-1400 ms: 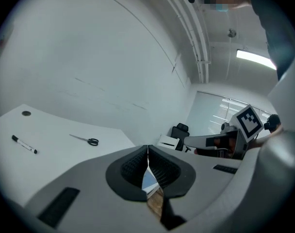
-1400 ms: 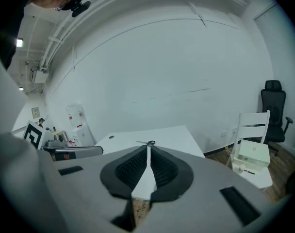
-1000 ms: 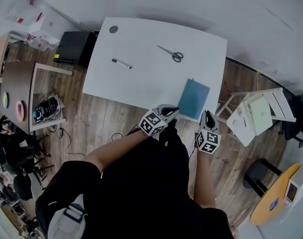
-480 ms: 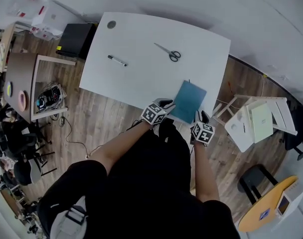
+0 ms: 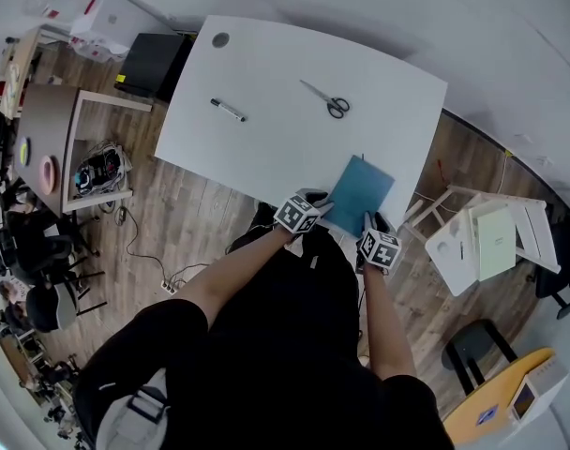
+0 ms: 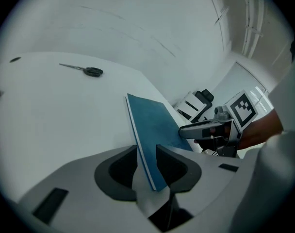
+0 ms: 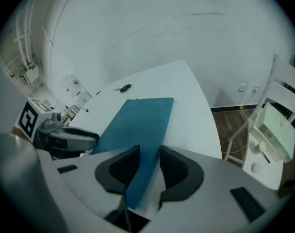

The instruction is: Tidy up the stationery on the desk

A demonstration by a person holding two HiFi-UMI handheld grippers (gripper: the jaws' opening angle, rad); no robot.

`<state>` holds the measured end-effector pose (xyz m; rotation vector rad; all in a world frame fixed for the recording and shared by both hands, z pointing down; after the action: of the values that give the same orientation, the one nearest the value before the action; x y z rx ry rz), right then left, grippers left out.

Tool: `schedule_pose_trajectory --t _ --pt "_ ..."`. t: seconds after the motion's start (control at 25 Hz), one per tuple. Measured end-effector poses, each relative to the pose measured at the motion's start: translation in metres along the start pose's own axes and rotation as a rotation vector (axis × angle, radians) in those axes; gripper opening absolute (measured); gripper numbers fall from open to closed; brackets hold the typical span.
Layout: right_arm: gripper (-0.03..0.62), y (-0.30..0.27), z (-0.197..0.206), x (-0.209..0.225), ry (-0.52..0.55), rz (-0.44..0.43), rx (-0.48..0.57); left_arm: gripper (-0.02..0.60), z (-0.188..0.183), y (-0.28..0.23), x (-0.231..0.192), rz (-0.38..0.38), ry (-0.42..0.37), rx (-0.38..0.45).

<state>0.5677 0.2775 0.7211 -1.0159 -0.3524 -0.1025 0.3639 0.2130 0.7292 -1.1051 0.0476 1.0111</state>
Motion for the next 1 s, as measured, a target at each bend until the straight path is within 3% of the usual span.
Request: schedule_pose_trajectory --t 0.12,0.44,0.68,1.0 --pt "0.12 -0.001 -0.002 -0.004 0.007 0.018 0.005 0.114 0.003 -0.001 -0.004 0.002 -0.022 -0.013" --pt "0.12 -0.002 0.0 -0.009 -0.014 0.099 0.001 0.112 0.003 -0.001 -0.008 0.12 0.01 -0.02" --pt "0.12 -0.006 0.004 -0.025 -0.019 0.138 0.005 0.114 0.004 0.008 -0.02 0.166 0.052 -0.021" --pt "0.12 -0.03 -0.005 -0.067 -0.02 0.133 -0.008 0.114 0.006 0.035 -0.06 0.16 0.044 -0.036"
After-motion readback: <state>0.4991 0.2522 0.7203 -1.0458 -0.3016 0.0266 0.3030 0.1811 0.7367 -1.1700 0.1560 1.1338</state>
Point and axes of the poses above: the fingertips, and each gripper's own axes: y backward along the fingers, x to its right, z out of its underside, the point moved 8 cm from there along y, backward along the fingers, and after that the axes turned 1 degree about -x, right-handed, at the moved point
